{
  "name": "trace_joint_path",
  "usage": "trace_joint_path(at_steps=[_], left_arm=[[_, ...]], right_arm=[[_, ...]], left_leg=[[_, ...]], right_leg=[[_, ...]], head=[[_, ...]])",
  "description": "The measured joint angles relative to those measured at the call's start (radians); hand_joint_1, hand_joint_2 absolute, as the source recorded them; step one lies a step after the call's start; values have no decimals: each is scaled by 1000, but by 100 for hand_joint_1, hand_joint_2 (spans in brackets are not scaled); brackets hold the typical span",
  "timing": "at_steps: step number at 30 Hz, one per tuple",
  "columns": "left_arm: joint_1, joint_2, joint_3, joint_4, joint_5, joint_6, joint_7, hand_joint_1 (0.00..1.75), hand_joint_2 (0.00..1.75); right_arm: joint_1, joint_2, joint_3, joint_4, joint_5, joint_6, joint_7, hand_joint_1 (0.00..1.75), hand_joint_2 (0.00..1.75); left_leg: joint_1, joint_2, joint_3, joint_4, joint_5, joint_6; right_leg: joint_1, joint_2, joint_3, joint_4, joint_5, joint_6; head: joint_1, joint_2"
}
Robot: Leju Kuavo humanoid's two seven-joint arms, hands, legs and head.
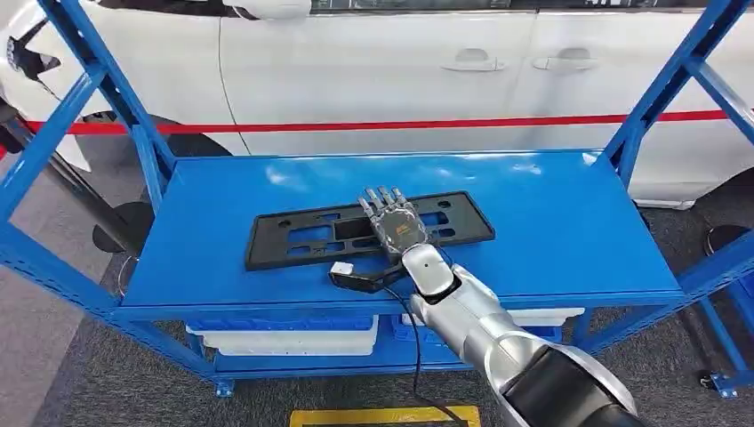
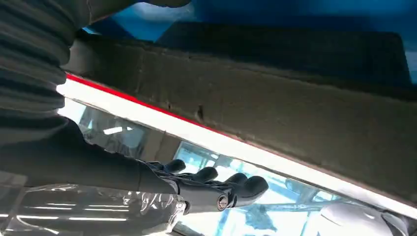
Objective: Take the parts from the cabinet and place them on the table.
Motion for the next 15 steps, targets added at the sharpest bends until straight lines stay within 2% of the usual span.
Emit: trace_joint_path(at_steps=[1,2,3,4,5,6,7,10,11,12,13,15], left_arm=[[2,1,0,0,0,2,0,0,0],[4,1,0,0,0,4,0,0,0],[5,1,0,0,0,5,-1,0,0],[4,1,0,0,0,6,-1,0,0],[5,1,0,0,0,6,-1,0,0],[5,1,0,0,0,6,-2,0,0],[5,0,0,0,0,6,-2,0,0],[5,1,0,0,0,8,-3,0,0],[4,1,0,0,0,8,-3,0,0],[5,2,0,0,0,8,-3,0,0],[5,1,0,0,0,8,-3,0,0],[6,2,0,0,0,8,-3,0,0]], right_arm=[[0,-3,-1,5,2,0,0,0,175],[0,-3,-3,7,3,0,0,0,175],[0,-3,-5,10,5,0,0,0,175],[-1,-3,-6,13,5,0,0,0,175],[-3,-3,-6,13,6,0,0,0,175],[-6,-3,-6,13,6,0,0,0,175],[-8,-3,-7,13,6,0,0,0,175],[-9,-3,-7,14,6,0,0,0,175],[-10,-3,-7,14,6,0,0,0,175],[-11,-2,-7,14,6,0,0,0,175],[-12,-2,-7,14,6,0,0,0,175],[-11,-2,-7,15,7,0,1,0,175]], left_leg=[[-1,1,-2,0,1,1],[-1,1,-3,1,1,0],[-1,1,-2,1,2,-1],[-1,0,-1,3,2,-1],[-1,-1,-1,5,1,-3],[-1,-2,-1,10,0,-7],[-8,-4,-3,15,-4,-16],[-3,-4,0,10,-2,-33],[-4,-4,0,10,-2,-40],[0,-3,-5,28,-15,-46],[-1,-3,-23,67,-49,-52],[5,-3,-93,226,-135,-61]], right_leg=[[-1,0,-30,64,-20,2],[-2,0,-36,80,-15,4],[-4,-1,-16,44,16,4],[-4,-1,24,-27,55,2],[-4,-1,76,-120,94,-2],[-4,-1,129,-214,118,-9],[3,-2,129,-227,111,-13],[7,1,128,-228,116,-28],[3,1,130,-236,122,-37],[-3,-3,133,-242,128,-43],[-4,-2,131,-242,129,-48],[-4,-3,126,-242,130,-50]], head=[[0,0],[0,0],[0,0],[0,0],[1,0],[2,0],[1,0],[1,0],[1,0],[1,0],[-5,0],[-8,0]])
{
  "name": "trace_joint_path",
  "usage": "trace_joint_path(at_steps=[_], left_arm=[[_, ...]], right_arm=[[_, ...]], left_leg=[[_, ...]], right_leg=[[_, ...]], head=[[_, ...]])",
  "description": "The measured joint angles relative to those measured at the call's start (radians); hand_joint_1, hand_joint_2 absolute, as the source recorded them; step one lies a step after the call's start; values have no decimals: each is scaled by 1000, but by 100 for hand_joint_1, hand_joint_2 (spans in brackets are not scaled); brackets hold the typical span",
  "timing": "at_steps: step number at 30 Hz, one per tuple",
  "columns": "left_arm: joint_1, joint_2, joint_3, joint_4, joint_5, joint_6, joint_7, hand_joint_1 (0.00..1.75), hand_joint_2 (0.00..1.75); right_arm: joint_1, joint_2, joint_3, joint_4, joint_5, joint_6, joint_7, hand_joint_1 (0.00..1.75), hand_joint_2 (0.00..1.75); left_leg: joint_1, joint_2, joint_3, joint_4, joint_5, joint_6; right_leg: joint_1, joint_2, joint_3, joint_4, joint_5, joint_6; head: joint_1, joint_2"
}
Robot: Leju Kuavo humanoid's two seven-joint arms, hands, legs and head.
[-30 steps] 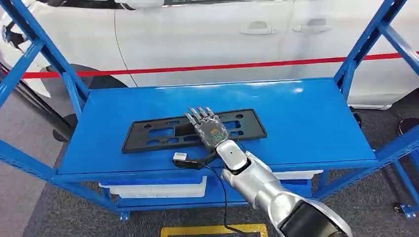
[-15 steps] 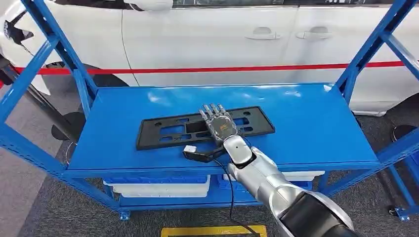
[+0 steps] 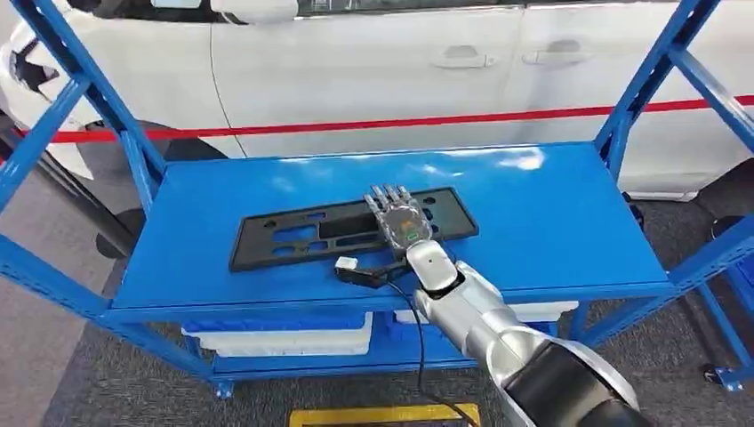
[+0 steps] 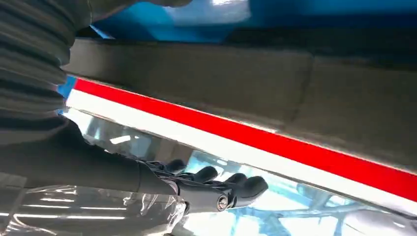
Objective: Take the parts from the cabinet and place them on the table.
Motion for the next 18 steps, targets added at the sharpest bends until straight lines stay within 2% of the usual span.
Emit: trace_joint_path(at_steps=[1,2,3,4,6,7,8,9,10,13,18], left_arm=[[0,0,0,0,0,0,0,0,0],[1,0,0,0,0,0,0,0,0],[2,0,0,0,0,0,0,0,0],[1,0,0,0,0,0,-3,0,0],[0,0,0,0,0,1,-4,0,0],[-2,-4,0,1,0,0,-5,0,0],[-2,-5,0,1,0,1,-5,0,0],[-2,-5,0,1,-2,1,-6,0,0],[-2,-5,0,1,-3,1,-6,0,0],[-2,-4,0,1,-3,1,-6,0,0],[-3,-3,0,1,-4,2,-8,0,0]], right_arm=[[0,0,0,0,1,0,0,0,175],[1,0,0,1,1,1,0,9,175],[1,0,0,3,1,1,0,175,175],[2,0,0,3,1,1,0,175,175],[5,0,-2,4,-4,-5,-9,175,175],[6,0,-6,4,-8,-6,-15,175,175],[7,-1,-10,5,-11,-6,-19,175,175],[9,-1,-14,6,-11,-6,-26,175,175],[14,-1,-17,6,-11,-10,-27,175,175],[19,-3,-27,6,-11,-20,-29,175,175],[28,-10,-39,6,-14,-37,-35,175,175]], left_leg=[[0,0,-29,69,-27,-3],[0,0,-41,102,-30,-6],[1,0,-29,81,-8,-6],[2,0,10,11,34,-5],[4,1,108,-178,114,0],[7,2,124,-220,93,-10],[10,-2,120,-218,112,7],[8,-1,118,-218,105,15],[4,-1,117,-217,108,14],[-3,-1,114,-217,109,21],[-9,-1,112,-215,109,28]], right_leg=[[0,0,-2,1,0,0],[0,0,-2,1,0,0],[0,0,-1,1,1,1],[0,0,1,1,1,2],[-1,1,4,4,0,6],[14,3,-1,11,-4,9],[14,6,-5,13,-5,3],[15,5,-7,11,-1,6],[16,7,-8,9,1,10],[9,7,-9,7,5,16],[4,6,-10,6,5,29]], head=[[0,0],[-1,0],[0,0],[-1,0],[0,0],[-4,0],[-2,0],[8,0],[8,0],[10,0],[10,0]])
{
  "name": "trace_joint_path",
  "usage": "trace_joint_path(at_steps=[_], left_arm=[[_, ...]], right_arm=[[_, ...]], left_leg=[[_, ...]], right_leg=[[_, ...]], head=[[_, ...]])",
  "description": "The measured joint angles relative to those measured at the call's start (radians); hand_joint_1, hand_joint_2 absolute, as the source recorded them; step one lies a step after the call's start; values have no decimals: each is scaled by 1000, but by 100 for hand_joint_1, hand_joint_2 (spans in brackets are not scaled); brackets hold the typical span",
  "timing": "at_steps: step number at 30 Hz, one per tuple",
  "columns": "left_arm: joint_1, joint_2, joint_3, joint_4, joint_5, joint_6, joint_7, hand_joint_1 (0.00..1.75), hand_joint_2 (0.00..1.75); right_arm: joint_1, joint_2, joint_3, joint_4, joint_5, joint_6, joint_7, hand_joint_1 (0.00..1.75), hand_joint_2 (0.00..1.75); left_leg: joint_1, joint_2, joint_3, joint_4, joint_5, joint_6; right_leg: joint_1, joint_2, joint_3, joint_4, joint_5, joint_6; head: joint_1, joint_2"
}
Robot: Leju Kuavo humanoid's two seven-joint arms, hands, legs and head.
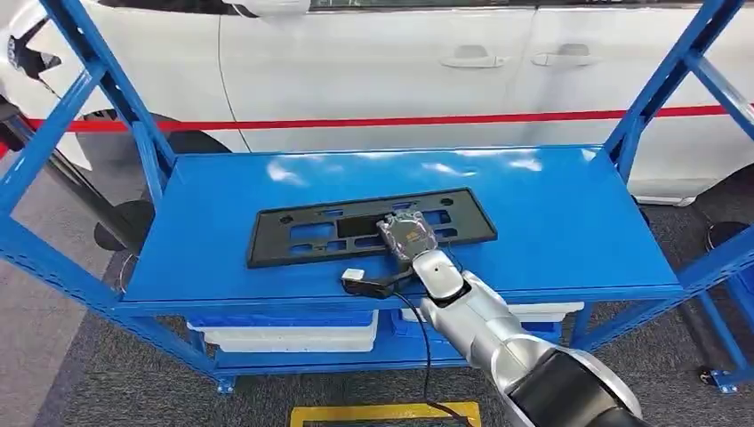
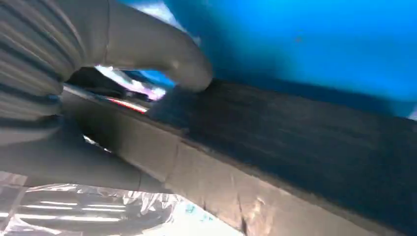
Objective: Take the parts from the cabinet and place them on the table.
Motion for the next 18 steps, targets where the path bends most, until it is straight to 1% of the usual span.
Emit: trace_joint_path(at_steps=[18], left_arm=[[-5,0,-6,0,-11,0,-1,0,0]], right_arm=[[5,-3,-7,0,12,4,-1,175,175]], left_leg=[[-1,0,0,0,-1,1]], right_leg=[[1,0,-1,0,0,1]], head=[[0,0]])
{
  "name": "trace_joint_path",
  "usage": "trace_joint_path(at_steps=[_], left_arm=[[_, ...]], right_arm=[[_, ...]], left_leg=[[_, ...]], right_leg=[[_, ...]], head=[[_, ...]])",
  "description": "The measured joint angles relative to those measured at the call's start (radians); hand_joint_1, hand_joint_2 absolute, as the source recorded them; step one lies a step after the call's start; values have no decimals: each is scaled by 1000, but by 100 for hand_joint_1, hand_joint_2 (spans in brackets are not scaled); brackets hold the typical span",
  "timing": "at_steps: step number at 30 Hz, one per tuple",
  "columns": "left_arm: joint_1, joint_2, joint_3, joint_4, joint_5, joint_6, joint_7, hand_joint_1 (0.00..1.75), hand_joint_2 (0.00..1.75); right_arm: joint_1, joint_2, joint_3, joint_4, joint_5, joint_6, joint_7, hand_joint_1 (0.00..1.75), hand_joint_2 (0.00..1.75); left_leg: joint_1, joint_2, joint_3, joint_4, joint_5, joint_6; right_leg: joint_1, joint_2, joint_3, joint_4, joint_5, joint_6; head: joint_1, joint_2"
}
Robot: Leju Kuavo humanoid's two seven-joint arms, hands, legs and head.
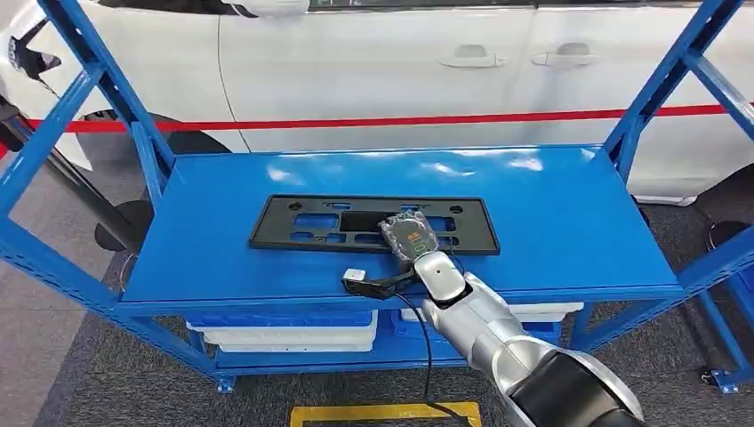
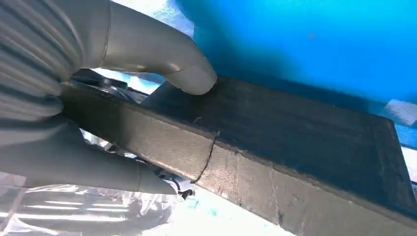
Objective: Take the parts from the cabinet and place them on the table.
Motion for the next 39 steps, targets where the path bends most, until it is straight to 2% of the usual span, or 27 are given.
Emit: trace_joint_path(at_steps=[10,13,15,16,17,18,19,20,21,22,23,25,26,30,34,37,38,39], left_arm=[[-1,0,-6,0,-3,2,1,0,0],[-2,0,-8,0,-3,3,3,0,0],[-2,0,-8,0,-1,5,3,0,0],[-1,0,-8,0,3,6,3,0,0],[1,0,-7,0,13,8,-2,0,175],[2,0,-6,0,22,10,-12,0,175],[5,0,-3,0,47,15,-54,0,175],[7,0,7,0,75,16,-111,0,175],[7,0,21,0,104,14,-175,0,175],[7,-1,34,0,124,6,-224,0,0],[8,-1,44,0,137,-8,-261,0,0],[9,-2,60,0,159,-32,-304,0,0],[9,-4,68,0,166,-34,-308,0,0],[6,-11,89,0,167,-27,-298,0,0],[6,-10,96,0,165,-23,-275,0,0],[10,-6,103,0,166,-29,-286,0,0],[10,-6,106,0,177,-46,-298,0,175],[10,-5,113,0,192,-69,-314,0,175]], right_arm=[[3,0,-1,0,6,-11,-3,175,175],[5,-1,-9,-2,-10,-54,-7,175,175],[12,-5,-35,-17,-97,-100,-65,175,175],[18,-7,-58,-37,-181,-116,-117,175,175],[22,-10,-100,-78,-322,-113,-198,175,175],[24,-10,-135,-125,-442,-88,-260,175,175],[22,-14,-174,-202,-623,-23,-334,175,175],[17,-24,-205,-295,-806,67,-373,175,175],[9,-40,-236,-415,-1050,181,-370,175,175],[-5,-58,-260,-526,-1280,249,-332,175,175],[-25,-75,-281,-618,-1481,286,-308,175,175],[-58,-106,-308,-757,-1681,316,-302,175,175],[-65,-121,-314,-812,-1699,319,-306,175,175],[-56,-175,-319,-980,-1522,295,-326,175,175],[-42,-206,-319,-1053,-1539,273,-341,175,175],[-36,-233,-320,-1092,-1583,273,-347,175,175],[-33,-244,-323,-1104,-1596,274,-349,175,175],[-28,-253,-327,-1117,-1608,277,-352,175,175]], left_leg=[[0,0,0,0,0,0],[0,0,0,0,0,0],[0,-1,-2,0,0,0],[0,-1,-4,0,1,0],[0,-1,-5,0,1,0],[0,-1,-6,0,1,0],[0,1,-6,1,1,0],[0,1,-6,1,1,0],[0,0,-8,2,2,1],[0,-2,-10,2,3,3],[-2,-5,-13,2,4,4],[-2,-8,-16,2,5,4],[-2,-8,-16,2,5,4],[-2,-1,-15,2,3,4],[-2,-2,-16,2,3,4],[-2,-2,-17,2,3,4],[-2,-2,-17,2,3,4],[-2,-2,-17,2,3,4]], right_leg=[[1,0,0,0,0,0],[1,0,0,0,0,0],[1,-1,-1,0,0,0],[1,-1,-2,0,0,0],[0,-1,-4,1,1,1],[1,0,-5,1,2,1],[0,1,-6,1,3,1],[0,1,-7,1,3,1],[0,0,-8,1,3,1],[0,-3,-9,1,2,2],[-1,-7,-11,1,2,2],[-1,-9,-13,1,2,2],[-1,-9,-13,1,2,2],[-3,0,-15,2,3,2],[-3,-2,-16,2,2,3],[-2,-3,-16,2,2,3],[-2,-3,-16,2,2,3],[-2,-3,-16,2,2,3]], head=[[0,0],[0,0],[0,0],[0,0],[0,0],[-1,0],[0,0],[0,0],[0,0],[0,0],[-1,0],[-1,0],[0,0],[-1,0],[0,0],[0,0],[0,0],[0,0]])
